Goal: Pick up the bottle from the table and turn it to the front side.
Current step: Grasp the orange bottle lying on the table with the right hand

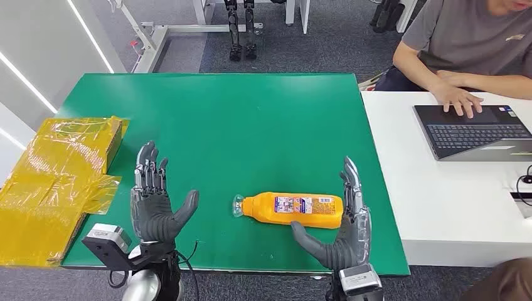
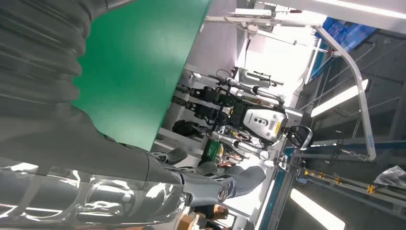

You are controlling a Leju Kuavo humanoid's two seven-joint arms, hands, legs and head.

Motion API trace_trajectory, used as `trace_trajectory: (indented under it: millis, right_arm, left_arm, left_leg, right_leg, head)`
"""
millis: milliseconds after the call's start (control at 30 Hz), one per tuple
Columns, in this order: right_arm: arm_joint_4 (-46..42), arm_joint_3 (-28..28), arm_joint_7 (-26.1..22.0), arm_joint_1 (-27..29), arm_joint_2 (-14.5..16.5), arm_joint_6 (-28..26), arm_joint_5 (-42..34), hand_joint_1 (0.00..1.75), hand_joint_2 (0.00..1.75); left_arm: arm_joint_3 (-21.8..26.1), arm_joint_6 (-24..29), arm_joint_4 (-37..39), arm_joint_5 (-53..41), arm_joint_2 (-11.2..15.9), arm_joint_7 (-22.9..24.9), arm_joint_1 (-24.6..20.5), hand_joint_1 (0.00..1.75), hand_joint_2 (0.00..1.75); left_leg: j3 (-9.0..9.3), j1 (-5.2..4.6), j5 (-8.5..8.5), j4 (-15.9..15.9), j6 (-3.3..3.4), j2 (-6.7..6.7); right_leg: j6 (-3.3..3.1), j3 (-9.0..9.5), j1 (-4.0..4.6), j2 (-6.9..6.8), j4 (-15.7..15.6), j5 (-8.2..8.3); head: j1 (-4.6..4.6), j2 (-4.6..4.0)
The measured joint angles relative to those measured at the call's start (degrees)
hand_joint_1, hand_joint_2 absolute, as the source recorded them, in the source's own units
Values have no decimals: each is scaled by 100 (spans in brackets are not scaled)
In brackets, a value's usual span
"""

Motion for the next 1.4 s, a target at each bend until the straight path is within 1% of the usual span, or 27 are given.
trace_trajectory:
  millis: [300, 500, 567, 667, 733, 800, 1000, 1067, 1233, 1400]
  right_arm:
    - [0, -2, 41, -4, 0, 3, 35, 0, 175]
    - [10, -5, 269, -20, -5, 194, 265, 0, 175]
    - [45, -6, 543, -68, -22, 302, 545, 0, 175]
    - [168, -48, 1211, -199, -68, 432, 1234, 0, 175]
    - [262, -118, 1559, -304, -93, 543, 1528, 0, 175]
    - [346, -193, 1814, -426, -126, 695, 1684, 0, 175]
    - [703, -306, 2249, -856, -200, 1324, 1824, 0, 175]
    - [858, -308, 2350, -985, -216, 1567, 1849, 0, 175]
    - [1486, -273, 2585, -1366, -244, 2537, 1839, 0, 175]
    - [2195, -158, 2630, -1730, -321, 2947, 1889, 0, 175]
  left_arm:
    - [-34, -5, 0, 5, 1, 0, 1, 0, 175]
    - [-38, 1, 1, 4, 1, 0, 2, 0, 175]
    - [-38, -5, 2, -22, -1, 4, 1, 0, 175]
    - [-37, -41, 1, -126, -13, 53, 2, 0, 175]
    - [-37, -75, 0, -187, -19, 105, 2, 0, 175]
    - [-34, -95, 0, -215, -21, 129, 0, 0, 175]
    - [-27, -72, 0, -216, -19, 133, -12, 0, 175]
    - [-26, -67, 0, -214, -19, 133, -14, 0, 175]
    - [-26, -136, 0, -215, -22, 132, -68, 0, 175]
    - [-26, -187, 0, -222, -22, 187, -131, 0, 175]
  left_leg:
    - [0, 0, 0, 0, 0, 0]
    - [0, 0, 0, 0, 0, 0]
    - [0, 0, 0, 0, 0, 1]
    - [0, 0, 1, 0, 1, 1]
    - [-1, 0, 1, 0, 2, 0]
    - [0, 0, 2, 0, 2, 0]
    - [1, 0, 2, 1, 1, 1]
    - [1, 0, 2, 0, 1, 1]
    - [1, 1, 2, 0, 1, -1]
    - [1, 0, 3, 1, 1, -1]
  right_leg:
    - [0, 0, 0, 0, 0, 0]
    - [0, 0, 0, 0, 0, 0]
    - [0, 0, 0, 1, 0, 0]
    - [0, 1, 0, 0, 0, 1]
    - [0, 1, 0, -3, 0, 1]
    - [0, 2, 0, -2, 0, 2]
    - [-1, 1, 0, -1, 1, 2]
    - [-1, 1, 0, -1, 1, 2]
    - [-1, 1, 1, -2, 2, 2]
    - [-1, 1, 0, -2, 2, 3]
  head:
    - [0, 0]
    - [0, 0]
    - [-1, 0]
    - [-1, 0]
    - [-1, 0]
    - [-1, 0]
    - [-1, 0]
    - [0, 0]
    - [-1, 0]
    - [-1, 0]
